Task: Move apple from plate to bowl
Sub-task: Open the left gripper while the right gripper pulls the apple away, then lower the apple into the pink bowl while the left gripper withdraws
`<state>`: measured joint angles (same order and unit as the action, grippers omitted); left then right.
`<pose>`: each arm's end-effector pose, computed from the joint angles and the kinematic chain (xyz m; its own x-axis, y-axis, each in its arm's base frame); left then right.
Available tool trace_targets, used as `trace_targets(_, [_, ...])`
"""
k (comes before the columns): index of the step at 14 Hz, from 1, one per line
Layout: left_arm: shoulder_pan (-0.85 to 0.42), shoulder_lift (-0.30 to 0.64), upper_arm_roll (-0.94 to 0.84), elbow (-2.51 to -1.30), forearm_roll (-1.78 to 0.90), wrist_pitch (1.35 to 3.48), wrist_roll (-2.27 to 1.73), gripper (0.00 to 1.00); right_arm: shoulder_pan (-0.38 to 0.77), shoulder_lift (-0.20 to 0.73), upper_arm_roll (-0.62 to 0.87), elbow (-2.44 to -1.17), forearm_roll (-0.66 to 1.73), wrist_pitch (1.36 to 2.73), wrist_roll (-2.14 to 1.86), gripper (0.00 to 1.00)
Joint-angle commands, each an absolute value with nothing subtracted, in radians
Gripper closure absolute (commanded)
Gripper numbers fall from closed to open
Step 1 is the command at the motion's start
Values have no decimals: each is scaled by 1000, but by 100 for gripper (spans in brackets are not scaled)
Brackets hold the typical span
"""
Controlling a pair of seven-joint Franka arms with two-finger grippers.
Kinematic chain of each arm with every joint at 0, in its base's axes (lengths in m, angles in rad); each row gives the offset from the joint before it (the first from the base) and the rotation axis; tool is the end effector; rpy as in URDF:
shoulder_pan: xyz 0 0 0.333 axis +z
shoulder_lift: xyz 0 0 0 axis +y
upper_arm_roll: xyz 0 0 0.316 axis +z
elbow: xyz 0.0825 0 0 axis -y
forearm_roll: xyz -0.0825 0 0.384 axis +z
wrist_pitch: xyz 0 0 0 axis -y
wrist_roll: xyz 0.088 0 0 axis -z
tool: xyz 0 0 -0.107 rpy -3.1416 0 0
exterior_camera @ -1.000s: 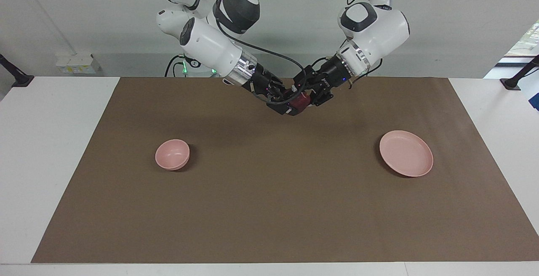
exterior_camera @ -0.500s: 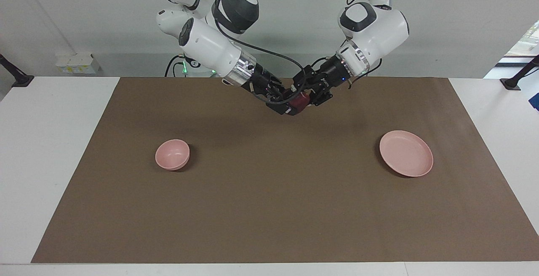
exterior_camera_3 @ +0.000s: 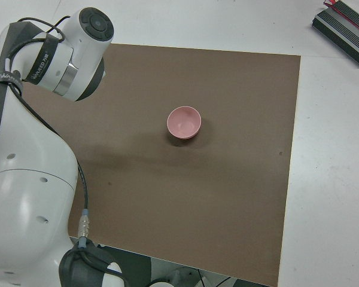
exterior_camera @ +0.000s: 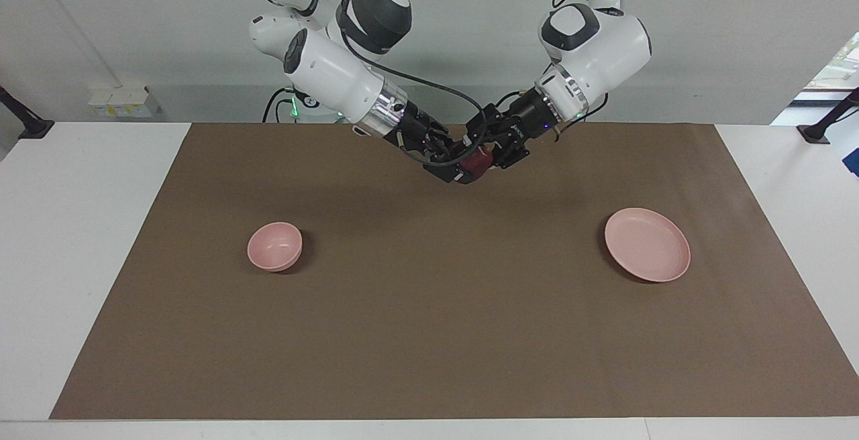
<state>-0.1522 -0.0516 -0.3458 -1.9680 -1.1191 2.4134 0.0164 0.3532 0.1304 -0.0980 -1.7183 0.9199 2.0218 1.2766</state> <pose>0.5103 -0.2871 0.5493 0.9680 0.2282 0.1043 0.0389 -0.5470 0.8362 0.5933 0.2057 0.5411 0.2361 -0.6511 -0.7213 -0.9683 -0.0951 -0.2311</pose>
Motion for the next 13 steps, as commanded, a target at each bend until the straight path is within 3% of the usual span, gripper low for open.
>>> trace_targets(1, [-155,-61,-339,-1982,-1091,2415,25,0,299,101,-94,-1724,882,1948,1211,100])
trace_targets(6, [-115,-52,-334,-1971,-1031,2405,26,0,200,92,-94,-1730,720,1797,1019,100])
trace_targets(13, [-95,-52,-330,-1965,-545,2160,-54,0,45,51,-94,-1853,540,1750,602,100])
